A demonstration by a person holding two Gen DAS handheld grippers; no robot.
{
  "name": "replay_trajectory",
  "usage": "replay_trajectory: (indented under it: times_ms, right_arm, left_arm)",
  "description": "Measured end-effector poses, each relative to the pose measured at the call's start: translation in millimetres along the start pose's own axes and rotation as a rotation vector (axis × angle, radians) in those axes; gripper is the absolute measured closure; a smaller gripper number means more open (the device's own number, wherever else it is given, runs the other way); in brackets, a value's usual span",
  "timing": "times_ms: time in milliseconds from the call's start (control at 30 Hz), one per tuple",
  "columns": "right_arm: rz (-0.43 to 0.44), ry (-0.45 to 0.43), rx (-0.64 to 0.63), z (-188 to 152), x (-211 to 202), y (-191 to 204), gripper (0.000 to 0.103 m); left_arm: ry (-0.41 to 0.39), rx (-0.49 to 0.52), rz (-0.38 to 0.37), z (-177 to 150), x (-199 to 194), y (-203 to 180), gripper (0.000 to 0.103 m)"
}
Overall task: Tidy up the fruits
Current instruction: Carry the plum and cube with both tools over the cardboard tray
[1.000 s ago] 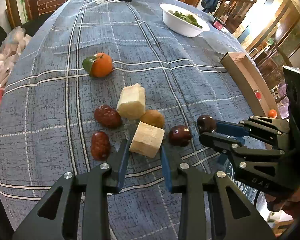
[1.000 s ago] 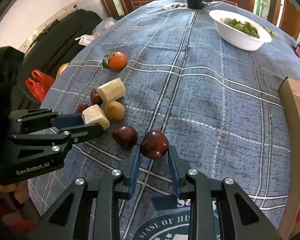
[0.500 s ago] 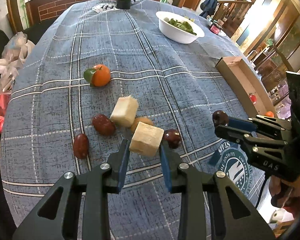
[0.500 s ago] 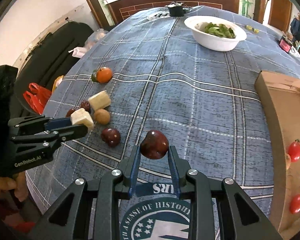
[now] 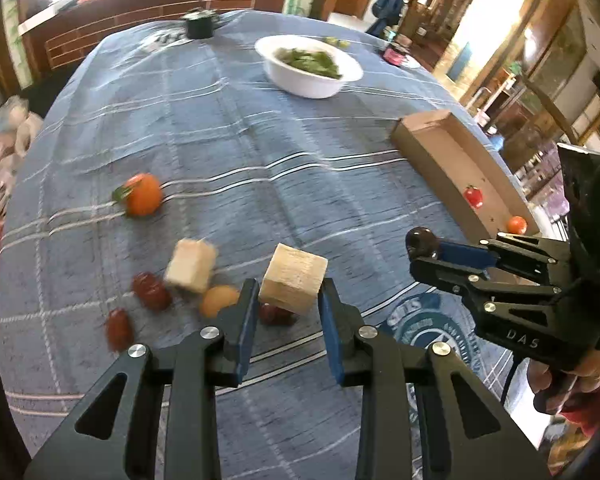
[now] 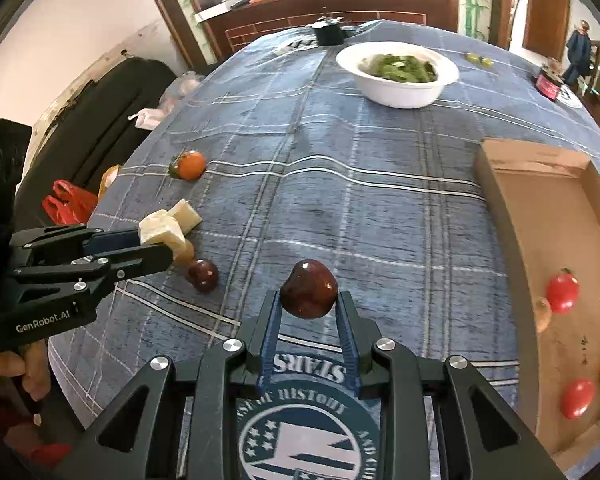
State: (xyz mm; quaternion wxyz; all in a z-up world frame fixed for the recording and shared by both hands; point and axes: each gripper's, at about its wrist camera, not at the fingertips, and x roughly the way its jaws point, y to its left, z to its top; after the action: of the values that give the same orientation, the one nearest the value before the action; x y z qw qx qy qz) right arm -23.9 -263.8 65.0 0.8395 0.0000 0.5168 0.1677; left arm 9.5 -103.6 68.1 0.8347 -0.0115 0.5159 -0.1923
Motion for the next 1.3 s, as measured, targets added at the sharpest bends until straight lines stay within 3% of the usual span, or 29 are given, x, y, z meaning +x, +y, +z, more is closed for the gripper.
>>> replay_trajectory:
  times_ms: [533,1300]
  right_arm:
    - [-0.062,-0.063,0.129,-19,-41,-60,0.074]
    - [-0.227,-0.126,0.337,-67,-102,-186,0.074]
  left_arm:
    - [0.011,0.143,-0.066,27,19,-70,0.076]
    - [0.05,0.339,-0.213,53,57,-200,0.076]
